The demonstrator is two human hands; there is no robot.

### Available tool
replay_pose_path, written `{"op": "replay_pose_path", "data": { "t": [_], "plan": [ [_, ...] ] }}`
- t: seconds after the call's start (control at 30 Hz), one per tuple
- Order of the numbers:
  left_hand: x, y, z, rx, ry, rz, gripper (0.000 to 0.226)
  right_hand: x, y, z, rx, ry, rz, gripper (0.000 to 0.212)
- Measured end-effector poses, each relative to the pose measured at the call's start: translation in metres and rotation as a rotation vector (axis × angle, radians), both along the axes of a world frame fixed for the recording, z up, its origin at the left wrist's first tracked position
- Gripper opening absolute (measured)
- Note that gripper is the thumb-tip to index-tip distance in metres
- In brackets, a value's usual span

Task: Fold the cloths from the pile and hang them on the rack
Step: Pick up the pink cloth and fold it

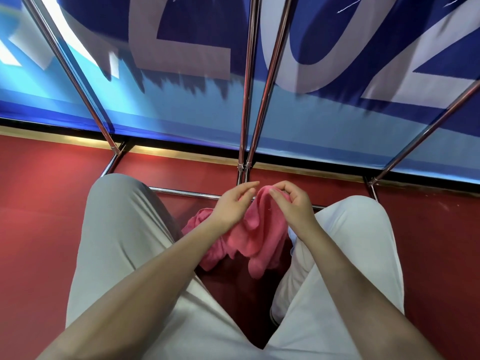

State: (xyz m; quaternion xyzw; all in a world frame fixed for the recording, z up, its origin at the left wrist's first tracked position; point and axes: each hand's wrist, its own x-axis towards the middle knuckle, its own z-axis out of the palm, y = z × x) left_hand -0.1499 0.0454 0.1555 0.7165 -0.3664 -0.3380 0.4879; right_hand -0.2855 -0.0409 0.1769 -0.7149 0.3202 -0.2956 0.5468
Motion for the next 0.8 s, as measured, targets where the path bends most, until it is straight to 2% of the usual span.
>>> {"op": "replay_pose_path", "data": {
  "t": [0.13, 0.27, 0.33, 0.5, 0.6, 0.8],
  "plan": [
    [-0.012, -0.001, 0.003, 0.03, 0.144, -0.088, 0.027, -0.003, -0.001, -0.003, -0.091, 0.11, 0.06, 0.012],
    [-0.011, 0.0, -0.001, 0.037, 0.283, -0.081, 0.025, -0.004, -0.003, -0.005, -0.197, 0.178, 0.016, 0.009],
    [-0.008, 0.0, 0.001, -0.008, 0.275, -0.016, 0.023, -0.005, -0.006, -0.006, -0.246, 0.193, -0.026, 0.007],
    [0.005, -0.004, 0.011, -0.131, 0.114, 0.17, 0.019, -0.002, -0.008, -0.013, -0.294, 0.26, -0.004, 0.002],
    [0.02, -0.004, 0.018, -0.143, 0.091, 0.276, 0.018, 0.001, -0.008, -0.019, -0.272, 0.285, 0.034, 0.006],
    [0.056, 0.001, 0.024, -0.152, 0.202, 0.562, 0.023, 0.005, -0.009, -0.018, -0.04, 0.163, 0.106, 0.007]
  ]
}}
